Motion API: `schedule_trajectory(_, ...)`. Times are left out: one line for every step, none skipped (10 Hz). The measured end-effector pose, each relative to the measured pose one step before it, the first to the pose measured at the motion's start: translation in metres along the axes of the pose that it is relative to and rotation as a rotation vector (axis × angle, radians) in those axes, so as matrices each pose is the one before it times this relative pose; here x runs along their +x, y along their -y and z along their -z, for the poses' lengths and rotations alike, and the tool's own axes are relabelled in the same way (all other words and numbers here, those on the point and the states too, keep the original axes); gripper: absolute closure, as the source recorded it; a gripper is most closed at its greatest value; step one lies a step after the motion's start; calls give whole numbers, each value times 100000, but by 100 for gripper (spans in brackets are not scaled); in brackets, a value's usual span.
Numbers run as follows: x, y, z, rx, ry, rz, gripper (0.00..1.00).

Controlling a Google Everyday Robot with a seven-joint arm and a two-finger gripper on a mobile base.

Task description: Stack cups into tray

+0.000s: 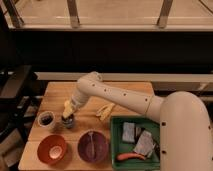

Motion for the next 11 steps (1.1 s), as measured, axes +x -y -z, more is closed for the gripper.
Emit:
schedule_trajectory(-155, -339, -334, 96, 524, -1262, 38)
schedule_trajectory(-83, -76, -345, 381, 395, -655, 38)
schedule_trajectory(-206, 29, -591, 892, 651, -637, 40)
schedule_trajectory(-426, 81, -536, 1097, 498, -515, 47)
schedule_trajectory(-244, 301, -308, 1040, 185, 26, 56)
schedule_trajectory(-341, 274, -202, 1033, 274, -23, 66)
schedule_trajectory(-361, 262, -86, 1078, 72, -170, 78)
schedule_trajectory(-237, 186, 133, 700, -5, -328, 86)
schedule_trajectory(-215, 176, 486, 482, 4, -664, 96)
schedule_trajectory(28, 252, 741, 476, -170, -575, 100)
schedule_trajectory(260, 348, 1305, 320, -798, -412, 100)
